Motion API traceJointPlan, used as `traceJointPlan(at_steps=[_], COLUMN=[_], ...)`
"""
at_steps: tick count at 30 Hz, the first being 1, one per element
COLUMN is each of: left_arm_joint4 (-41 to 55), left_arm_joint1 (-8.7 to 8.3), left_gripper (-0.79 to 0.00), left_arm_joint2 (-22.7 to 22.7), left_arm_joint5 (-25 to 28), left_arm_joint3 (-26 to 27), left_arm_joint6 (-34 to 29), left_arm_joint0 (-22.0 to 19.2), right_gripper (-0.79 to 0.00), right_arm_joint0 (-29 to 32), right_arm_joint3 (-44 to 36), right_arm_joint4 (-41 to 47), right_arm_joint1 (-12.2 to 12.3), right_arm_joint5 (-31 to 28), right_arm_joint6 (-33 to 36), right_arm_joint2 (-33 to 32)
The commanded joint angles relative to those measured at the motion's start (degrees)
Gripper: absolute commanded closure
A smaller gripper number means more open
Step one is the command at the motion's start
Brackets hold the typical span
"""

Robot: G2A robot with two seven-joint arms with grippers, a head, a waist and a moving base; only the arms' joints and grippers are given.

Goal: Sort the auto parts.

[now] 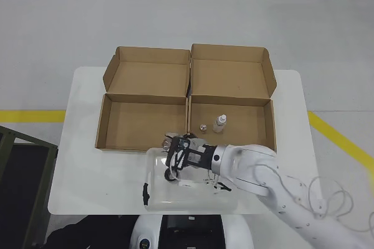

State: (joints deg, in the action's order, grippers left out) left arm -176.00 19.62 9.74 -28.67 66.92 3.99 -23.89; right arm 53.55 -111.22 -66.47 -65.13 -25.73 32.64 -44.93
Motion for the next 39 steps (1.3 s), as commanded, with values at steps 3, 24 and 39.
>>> traceJointPlan(at_steps=[3, 24, 39], left_arm_joint4=[0.0, 0.0, 0.0], left_arm_joint1=[0.0, 0.0, 0.0], left_gripper=[-0.785, -0.785, -0.785], left_arm_joint2=[0.0, 0.0, 0.0], left_arm_joint5=[0.0, 0.0, 0.0], left_arm_joint3=[0.0, 0.0, 0.0], left_arm_joint6=[0.0, 0.0, 0.0], left_arm_joint0=[0.0, 0.0, 0.0], right_gripper=[0.0, 0.0, 0.0], right_arm_joint0=[-3.3, -16.7, -20.8], right_arm_joint3=[3.3, 23.7, 33.1], right_arm_joint4=[0.6, 5.8, 9.4], right_arm_joint1=[-1.4, -9.1, -13.2], right_arm_joint5=[1.0, 6.8, 7.0], right_arm_joint6=[0.6, 7.2, 11.7], right_arm_joint2=[2.6, 11.9, 14.3])
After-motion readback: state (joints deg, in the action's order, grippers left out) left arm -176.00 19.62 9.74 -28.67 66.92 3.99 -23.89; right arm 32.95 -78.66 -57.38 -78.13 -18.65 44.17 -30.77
